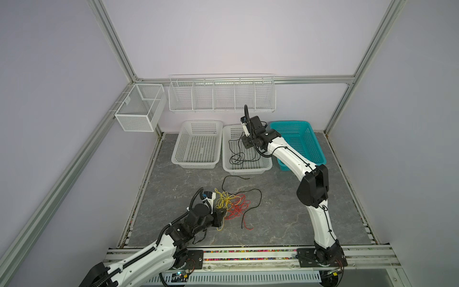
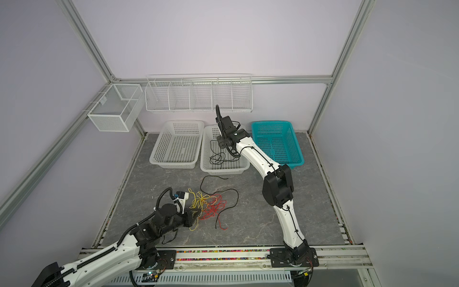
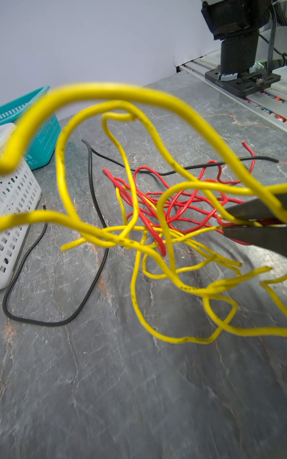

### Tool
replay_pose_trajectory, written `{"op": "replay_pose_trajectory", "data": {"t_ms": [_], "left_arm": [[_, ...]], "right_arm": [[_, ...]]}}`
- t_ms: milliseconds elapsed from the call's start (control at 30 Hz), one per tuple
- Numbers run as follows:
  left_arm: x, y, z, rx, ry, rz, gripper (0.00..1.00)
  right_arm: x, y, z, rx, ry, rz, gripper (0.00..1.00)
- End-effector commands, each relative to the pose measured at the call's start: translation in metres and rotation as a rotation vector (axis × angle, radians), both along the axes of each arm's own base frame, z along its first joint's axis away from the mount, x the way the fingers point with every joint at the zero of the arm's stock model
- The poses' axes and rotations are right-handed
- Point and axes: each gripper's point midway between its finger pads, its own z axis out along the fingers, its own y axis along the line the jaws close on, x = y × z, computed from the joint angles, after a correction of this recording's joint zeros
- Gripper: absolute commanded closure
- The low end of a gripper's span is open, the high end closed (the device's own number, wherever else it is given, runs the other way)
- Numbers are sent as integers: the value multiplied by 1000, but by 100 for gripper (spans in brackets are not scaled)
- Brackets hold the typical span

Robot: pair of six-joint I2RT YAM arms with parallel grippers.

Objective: Untangle the cables
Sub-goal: 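Lower the black wire into the white basket and open the right gripper, then move the right gripper back to the bundle and grasp a black wire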

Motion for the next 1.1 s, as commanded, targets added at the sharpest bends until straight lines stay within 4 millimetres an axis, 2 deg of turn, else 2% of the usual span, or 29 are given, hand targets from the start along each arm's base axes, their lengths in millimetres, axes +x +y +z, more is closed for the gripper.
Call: {"op": "replay_pose_trajectory", "data": {"t_ms": [0, 133, 433, 533, 600, 700, 800, 967, 1067], "left_arm": [[7, -2, 10, -14, -46, 8, 100], [7, -2, 9, -10, -44, 8, 100], [7, -1, 9, -9, -42, 11, 100], [7, -2, 9, -9, -42, 11, 100], [7, -2, 9, -10, -39, 9, 100], [6, -3, 10, -18, -38, 2, 100], [5, -3, 11, -23, -40, 1, 100], [5, -3, 11, -26, -40, -1, 100], [5, -4, 12, -28, -44, -6, 100]], "right_arm": [[-12, -2, 15, 18, 44, 2, 74], [-25, -2, 34, 50, 61, 20, 68], [-77, 18, 73, 94, 74, 133, 59], [-103, 21, 95, 115, 61, 178, 52], [-131, 24, 105, 135, 73, 247, 44], [-176, 22, 97, 151, 98, 335, 36], [-210, 7, 73, 175, 101, 370, 30], [-242, -30, 22, 184, 112, 320, 25], [-253, -38, -16, 190, 172, 295, 24]]}}
